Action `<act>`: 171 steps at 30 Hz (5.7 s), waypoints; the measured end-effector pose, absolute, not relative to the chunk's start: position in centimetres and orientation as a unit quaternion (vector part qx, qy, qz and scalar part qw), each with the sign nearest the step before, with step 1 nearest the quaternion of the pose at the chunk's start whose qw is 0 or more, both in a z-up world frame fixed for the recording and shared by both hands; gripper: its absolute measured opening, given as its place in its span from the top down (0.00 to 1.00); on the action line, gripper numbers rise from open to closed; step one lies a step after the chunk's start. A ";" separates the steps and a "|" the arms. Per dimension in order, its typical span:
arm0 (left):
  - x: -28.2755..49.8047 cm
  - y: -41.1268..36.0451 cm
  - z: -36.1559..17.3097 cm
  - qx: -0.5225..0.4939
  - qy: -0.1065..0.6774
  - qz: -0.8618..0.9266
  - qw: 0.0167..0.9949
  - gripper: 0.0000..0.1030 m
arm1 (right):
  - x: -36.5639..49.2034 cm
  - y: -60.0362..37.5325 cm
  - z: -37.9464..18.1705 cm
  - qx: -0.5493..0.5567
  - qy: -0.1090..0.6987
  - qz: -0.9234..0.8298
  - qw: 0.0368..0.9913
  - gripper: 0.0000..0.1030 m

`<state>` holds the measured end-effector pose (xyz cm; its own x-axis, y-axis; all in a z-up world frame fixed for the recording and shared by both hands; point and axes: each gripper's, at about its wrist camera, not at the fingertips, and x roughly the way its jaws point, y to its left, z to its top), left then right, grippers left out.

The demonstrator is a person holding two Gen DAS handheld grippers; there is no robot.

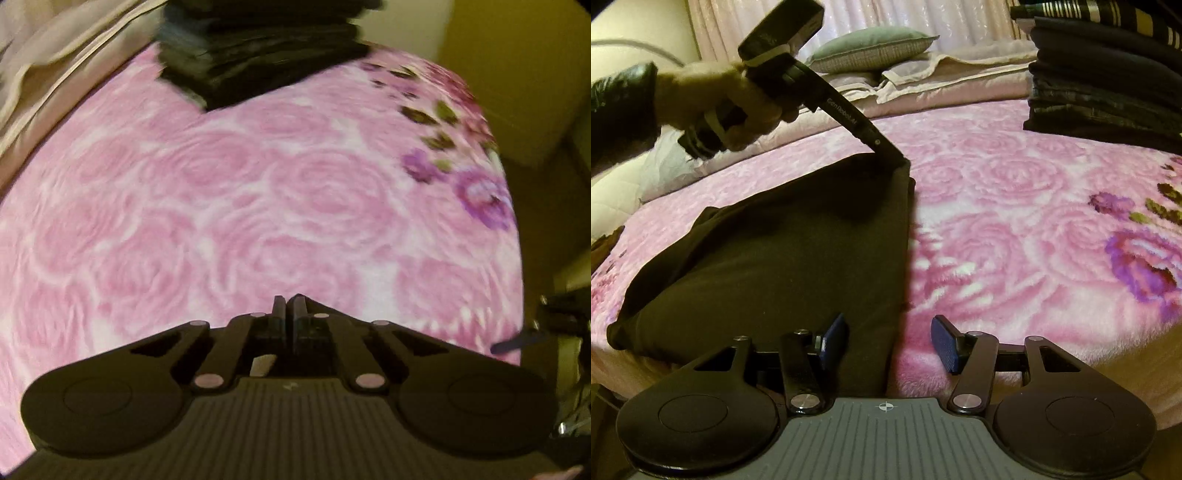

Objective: Fold clothes

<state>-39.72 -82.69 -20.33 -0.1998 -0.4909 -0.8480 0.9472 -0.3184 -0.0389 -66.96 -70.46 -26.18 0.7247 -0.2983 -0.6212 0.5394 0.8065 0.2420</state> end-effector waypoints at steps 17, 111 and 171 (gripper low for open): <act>-34.0 -69.3 -16.4 0.312 0.308 -0.718 0.541 0.94 | -63.4 -71.1 -21.9 0.201 0.286 -0.199 0.915 0.45; -38.5 -45.2 -21.8 0.304 0.318 -0.588 0.678 0.89 | -61.8 -58.2 -24.5 -0.205 0.414 -0.035 0.886 0.28; -46.7 -54.3 -6.6 0.577 0.125 -0.633 0.500 0.89 | -57.4 -61.9 -10.4 -0.246 0.523 0.004 0.816 0.77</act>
